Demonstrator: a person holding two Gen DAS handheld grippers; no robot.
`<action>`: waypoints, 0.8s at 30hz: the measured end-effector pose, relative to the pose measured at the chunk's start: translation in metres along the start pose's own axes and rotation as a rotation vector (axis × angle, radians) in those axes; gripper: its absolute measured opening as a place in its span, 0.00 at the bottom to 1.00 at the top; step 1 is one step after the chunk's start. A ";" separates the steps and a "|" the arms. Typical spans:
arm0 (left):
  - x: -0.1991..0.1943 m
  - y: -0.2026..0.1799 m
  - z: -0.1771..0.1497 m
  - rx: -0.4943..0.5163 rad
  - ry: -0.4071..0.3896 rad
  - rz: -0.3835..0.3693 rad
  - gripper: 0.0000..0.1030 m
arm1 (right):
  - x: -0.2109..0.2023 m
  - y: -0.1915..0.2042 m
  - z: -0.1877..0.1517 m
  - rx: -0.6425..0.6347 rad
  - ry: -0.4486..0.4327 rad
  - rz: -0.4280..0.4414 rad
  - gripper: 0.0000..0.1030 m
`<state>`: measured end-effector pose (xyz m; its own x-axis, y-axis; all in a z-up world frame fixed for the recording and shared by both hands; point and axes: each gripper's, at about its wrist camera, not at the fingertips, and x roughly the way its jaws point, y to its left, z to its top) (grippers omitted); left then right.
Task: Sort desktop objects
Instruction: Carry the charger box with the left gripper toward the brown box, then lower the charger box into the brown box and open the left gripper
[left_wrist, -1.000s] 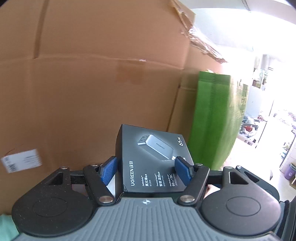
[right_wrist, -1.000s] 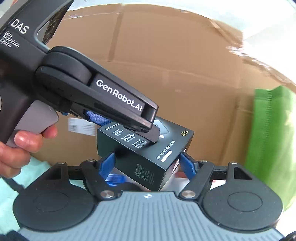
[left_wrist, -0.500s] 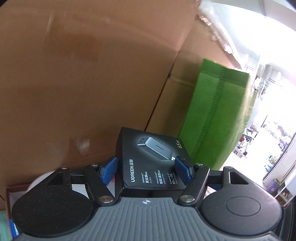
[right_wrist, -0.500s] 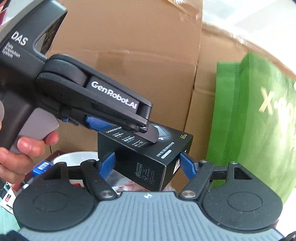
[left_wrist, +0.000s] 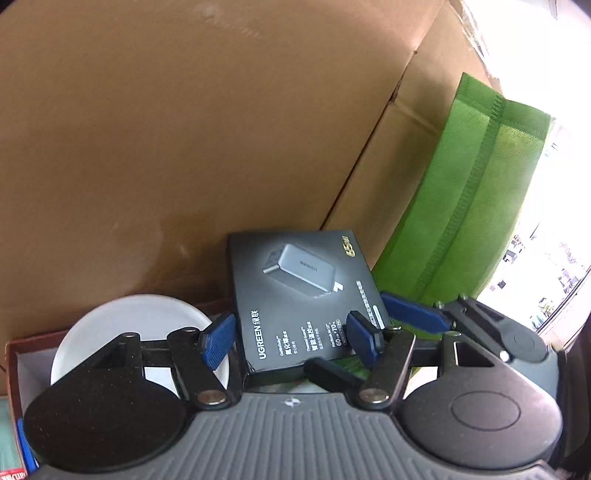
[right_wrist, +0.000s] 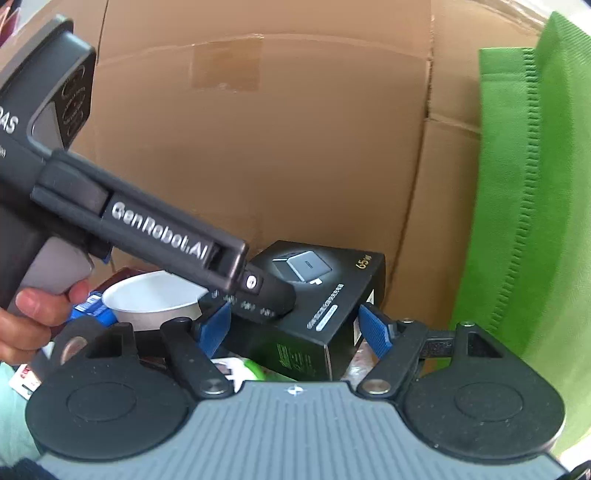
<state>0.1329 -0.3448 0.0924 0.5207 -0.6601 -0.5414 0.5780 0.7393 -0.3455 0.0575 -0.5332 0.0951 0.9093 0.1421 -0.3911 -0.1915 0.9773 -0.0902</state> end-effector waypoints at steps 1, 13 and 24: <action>-0.002 0.000 -0.003 0.009 -0.002 -0.004 0.66 | 0.001 0.000 0.000 0.003 0.001 0.005 0.72; -0.010 -0.015 -0.004 0.118 -0.035 0.016 0.91 | 0.013 0.011 -0.001 0.029 0.006 -0.017 0.85; -0.035 -0.043 -0.010 0.169 -0.170 0.067 1.00 | -0.012 0.024 0.000 0.072 -0.129 -0.136 0.98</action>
<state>0.0834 -0.3523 0.1184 0.6514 -0.6338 -0.4171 0.6279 0.7589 -0.1725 0.0421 -0.5116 0.0980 0.9657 0.0219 -0.2587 -0.0405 0.9970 -0.0666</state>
